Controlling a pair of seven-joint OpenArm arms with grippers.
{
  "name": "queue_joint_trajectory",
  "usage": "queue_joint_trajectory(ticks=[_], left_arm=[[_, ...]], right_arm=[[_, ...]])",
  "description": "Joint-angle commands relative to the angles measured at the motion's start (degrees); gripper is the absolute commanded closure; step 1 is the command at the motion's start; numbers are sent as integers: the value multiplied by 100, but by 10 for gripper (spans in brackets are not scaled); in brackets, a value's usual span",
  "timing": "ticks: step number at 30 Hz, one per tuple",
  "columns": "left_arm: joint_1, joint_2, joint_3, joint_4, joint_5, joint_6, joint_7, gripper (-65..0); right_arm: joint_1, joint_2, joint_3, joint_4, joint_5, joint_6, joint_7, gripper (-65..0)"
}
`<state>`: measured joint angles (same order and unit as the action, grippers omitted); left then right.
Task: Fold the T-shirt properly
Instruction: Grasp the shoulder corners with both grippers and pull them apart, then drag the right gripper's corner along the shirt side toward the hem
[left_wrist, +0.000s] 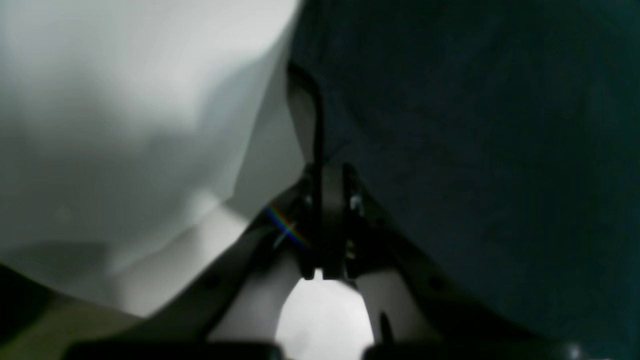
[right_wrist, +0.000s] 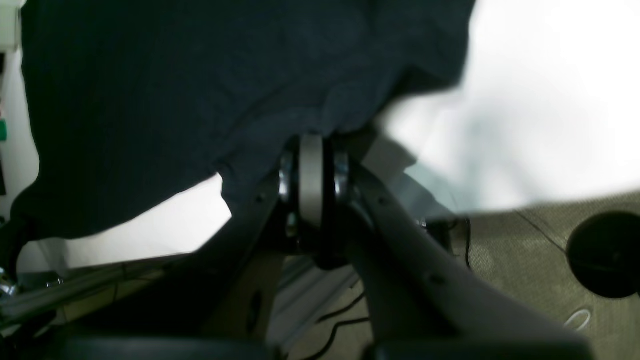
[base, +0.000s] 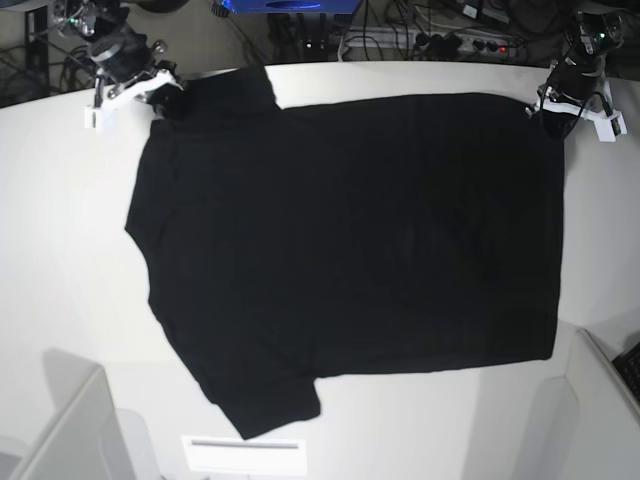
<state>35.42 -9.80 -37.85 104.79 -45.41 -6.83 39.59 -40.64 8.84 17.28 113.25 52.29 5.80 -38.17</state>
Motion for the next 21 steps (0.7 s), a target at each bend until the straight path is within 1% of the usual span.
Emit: queue_joint_trajectory(ticks=[1, 4, 12, 17, 21], left_arm=[[49, -53, -26, 83, -202, -25, -78, 0], [-12, -53, 9, 83, -387, -25, -78, 0], [-206, -44, -35, 83, -422, 2, -69, 0], [-425, 114, -53, 48, -422, 11, -69, 0], [-531, 167, -53, 39, -422, 11, -69, 0]], right_arm=[[113, 35, 70, 99, 85, 39, -20, 0], [482, 35, 70, 99, 85, 22, -310, 0], [1256, 35, 70, 99, 85, -4, -908, 0], [1625, 26, 70, 90, 85, -13, -1189, 0], [1871, 26, 70, 81, 76, -13, -1400, 0]])
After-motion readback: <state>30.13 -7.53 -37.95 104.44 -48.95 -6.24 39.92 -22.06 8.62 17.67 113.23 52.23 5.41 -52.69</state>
